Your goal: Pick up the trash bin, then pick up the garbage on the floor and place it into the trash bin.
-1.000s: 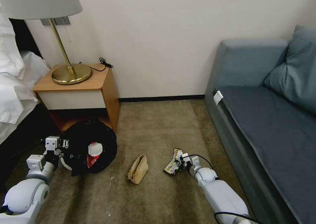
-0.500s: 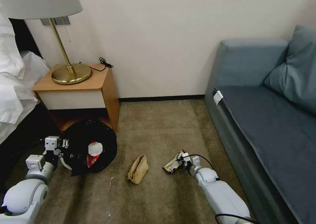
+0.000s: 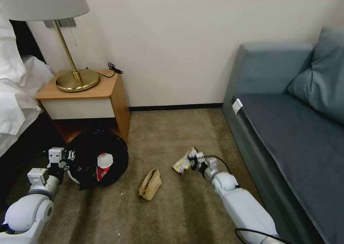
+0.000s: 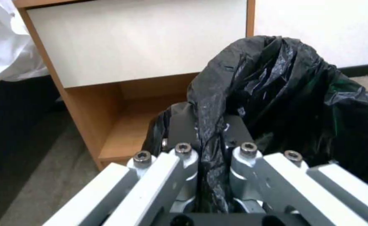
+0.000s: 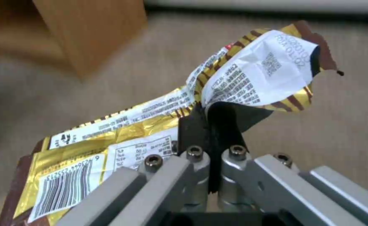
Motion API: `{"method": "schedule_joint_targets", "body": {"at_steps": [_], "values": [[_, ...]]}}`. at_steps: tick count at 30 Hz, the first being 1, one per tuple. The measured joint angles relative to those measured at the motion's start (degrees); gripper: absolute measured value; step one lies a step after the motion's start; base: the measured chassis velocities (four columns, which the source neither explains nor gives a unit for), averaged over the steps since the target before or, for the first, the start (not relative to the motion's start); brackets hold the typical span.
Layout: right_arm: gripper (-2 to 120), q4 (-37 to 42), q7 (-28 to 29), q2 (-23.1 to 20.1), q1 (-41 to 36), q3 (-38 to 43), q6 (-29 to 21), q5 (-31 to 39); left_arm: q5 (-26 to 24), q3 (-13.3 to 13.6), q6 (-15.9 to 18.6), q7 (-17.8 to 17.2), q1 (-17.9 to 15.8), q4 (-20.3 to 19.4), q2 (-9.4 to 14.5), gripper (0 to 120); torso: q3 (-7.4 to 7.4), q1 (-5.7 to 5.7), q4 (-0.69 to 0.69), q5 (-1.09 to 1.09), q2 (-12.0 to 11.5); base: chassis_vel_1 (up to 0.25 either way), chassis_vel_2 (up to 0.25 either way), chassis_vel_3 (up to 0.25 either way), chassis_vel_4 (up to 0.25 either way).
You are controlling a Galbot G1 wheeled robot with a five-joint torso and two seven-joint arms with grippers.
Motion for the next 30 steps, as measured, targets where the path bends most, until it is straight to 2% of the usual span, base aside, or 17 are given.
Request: {"method": "schedule_joint_targets", "body": {"at_steps": [7,12,17,21,30], "values": [[0,6.12,0.62,0.02,4.30,-2.47,1.55,4.94,-0.96,0.58,0.15,-0.07,-0.64,-0.83,-1.17,4,0.00,0.00,0.00,0.00,0.00,0.000,0.000,0.000,0.000],[0,12.27,1.35,0.88,7.63,-7.83,2.11,10.04,-1.90,1.13,0.74,-0.33,-1.79,-1.79,-2.11,4,0.00,0.00,0.00,0.00,0.00,0.000,0.000,0.000,0.000],[0,13.10,0.62,2.13,8.66,-11.01,3.50,11.98,-2.56,1.13,0.76,-0.37,-1.75,-1.89,-2.76,4,0.00,0.00,0.01,0.00,0.00,0.000,0.000,0.000,0.000],[0,13.48,-2.17,3.58,9.40,-15.53,6.06,12.78,-2.83,1.26,0.76,-0.34,-2.28,-2.01,-3.31,4,0.00,0.00,0.01,-0.01,0.00,0.000,0.000,0.000,0.000],[0,16.05,-2.43,3.38,9.24,-21.95,6.32,14.68,-3.06,1.10,0.76,-0.34,-2.87,-0.95,-3.48,4,0.00,0.00,0.00,-0.01,0.00,0.000,0.000,0.000,0.000]]}}
